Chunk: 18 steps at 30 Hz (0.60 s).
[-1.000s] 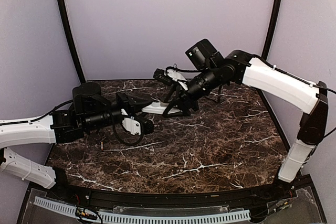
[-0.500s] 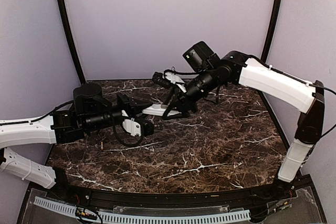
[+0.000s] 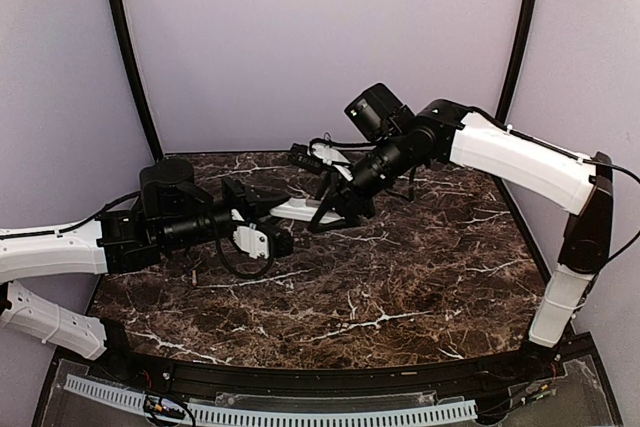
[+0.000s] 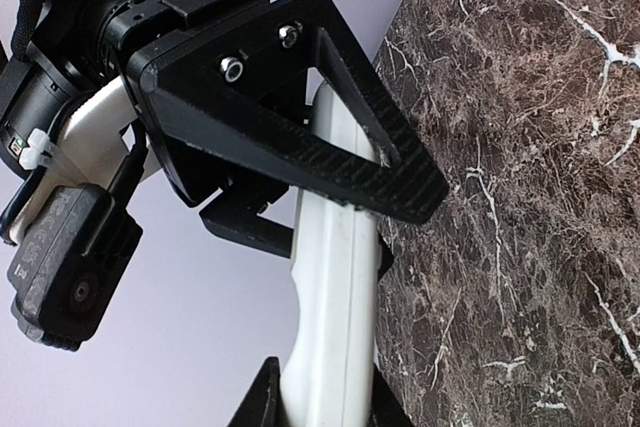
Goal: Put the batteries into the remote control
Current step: Pass from the left arm to the right, then place the remote control at the center of the board.
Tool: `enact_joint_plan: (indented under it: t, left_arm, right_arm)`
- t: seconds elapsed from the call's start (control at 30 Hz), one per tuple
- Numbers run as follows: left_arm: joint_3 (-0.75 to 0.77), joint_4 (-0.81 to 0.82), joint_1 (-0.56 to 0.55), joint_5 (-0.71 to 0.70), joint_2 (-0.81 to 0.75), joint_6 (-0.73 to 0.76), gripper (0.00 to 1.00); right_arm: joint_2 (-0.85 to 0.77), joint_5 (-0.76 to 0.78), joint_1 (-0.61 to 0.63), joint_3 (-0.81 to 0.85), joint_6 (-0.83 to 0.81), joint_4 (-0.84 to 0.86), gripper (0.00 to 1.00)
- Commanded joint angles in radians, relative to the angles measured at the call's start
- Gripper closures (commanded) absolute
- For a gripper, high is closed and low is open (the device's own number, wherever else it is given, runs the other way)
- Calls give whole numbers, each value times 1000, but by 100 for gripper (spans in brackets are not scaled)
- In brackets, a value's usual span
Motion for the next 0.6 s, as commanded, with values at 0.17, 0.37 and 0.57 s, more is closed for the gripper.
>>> enact_joint_plan:
  t: [0.17, 0.37, 0.57]
  left_arm:
    - [61, -182, 0, -43, -9, -256, 20]
    - [99, -382, 37, 95, -52, -506, 1]
    - [61, -417, 111, 238, -151, -709, 1]
  right_arm:
    - [-65, 92, 8, -70, 4, 90, 88]
    - [-157, 228, 8, -267, -41, 247, 91]
    - [-214, 217, 8, -553, -177, 450, 89]
